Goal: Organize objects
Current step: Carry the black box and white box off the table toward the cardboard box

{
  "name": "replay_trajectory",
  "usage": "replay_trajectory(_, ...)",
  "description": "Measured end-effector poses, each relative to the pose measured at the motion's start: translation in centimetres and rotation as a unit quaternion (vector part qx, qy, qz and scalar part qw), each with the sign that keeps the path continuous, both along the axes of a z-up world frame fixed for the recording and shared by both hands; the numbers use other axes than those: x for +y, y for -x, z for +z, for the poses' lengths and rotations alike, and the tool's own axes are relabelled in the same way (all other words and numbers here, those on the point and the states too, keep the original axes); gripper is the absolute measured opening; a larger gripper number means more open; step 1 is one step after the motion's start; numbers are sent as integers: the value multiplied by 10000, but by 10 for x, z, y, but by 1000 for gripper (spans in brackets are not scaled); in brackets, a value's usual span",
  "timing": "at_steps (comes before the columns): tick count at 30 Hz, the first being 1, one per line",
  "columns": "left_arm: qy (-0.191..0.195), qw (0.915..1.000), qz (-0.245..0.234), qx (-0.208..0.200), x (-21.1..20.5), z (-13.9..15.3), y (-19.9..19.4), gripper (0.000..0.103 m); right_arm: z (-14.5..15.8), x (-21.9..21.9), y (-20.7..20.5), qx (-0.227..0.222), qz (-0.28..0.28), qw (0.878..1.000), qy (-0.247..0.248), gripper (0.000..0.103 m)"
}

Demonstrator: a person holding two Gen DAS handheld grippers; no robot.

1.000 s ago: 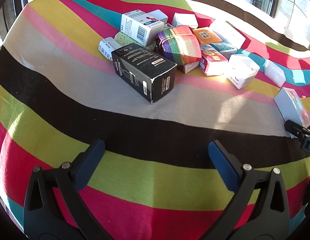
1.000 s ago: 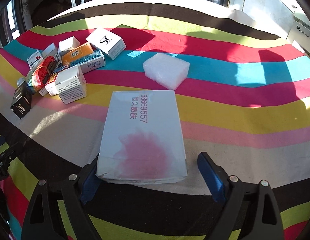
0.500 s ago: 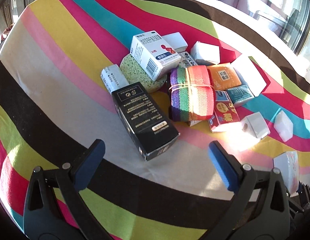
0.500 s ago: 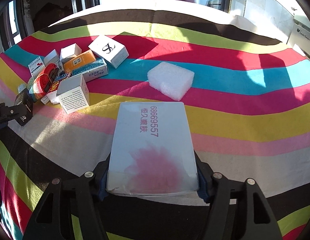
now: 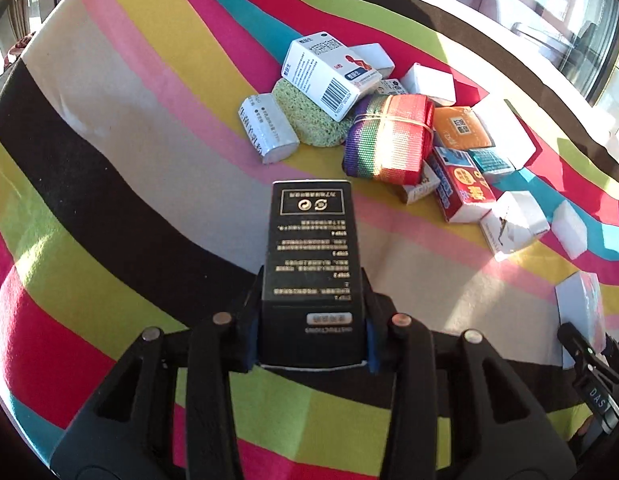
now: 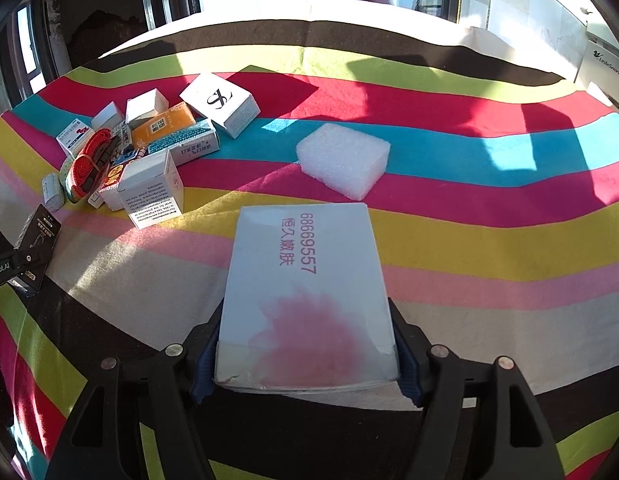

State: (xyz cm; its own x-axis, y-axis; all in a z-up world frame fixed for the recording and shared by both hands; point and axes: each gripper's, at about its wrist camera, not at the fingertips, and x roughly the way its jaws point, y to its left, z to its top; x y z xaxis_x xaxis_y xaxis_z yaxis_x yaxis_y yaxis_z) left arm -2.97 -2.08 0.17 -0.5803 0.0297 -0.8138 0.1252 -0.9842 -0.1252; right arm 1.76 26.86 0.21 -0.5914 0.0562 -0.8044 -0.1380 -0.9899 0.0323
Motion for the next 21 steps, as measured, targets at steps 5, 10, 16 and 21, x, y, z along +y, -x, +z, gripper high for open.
replay_trajectory(5,561,9982,-193,30,9,-3,-13,44,-3,-1,10,-185,14,9998,-64,91)
replay_trajectory(10,600,9980,-169,80,5,-4,-13,44,-5,2,18,-253,-55,9996,-88,95)
replay_trajectory(16,864,9958,-202,208,5,-1,-18,44,-5,1,16,-170,-61,9998,-127,90)
replay_trajectory(21,938,9950,-222,265,6,0,-21,44,-3,-3,13,-63,9,9998,-169,73)
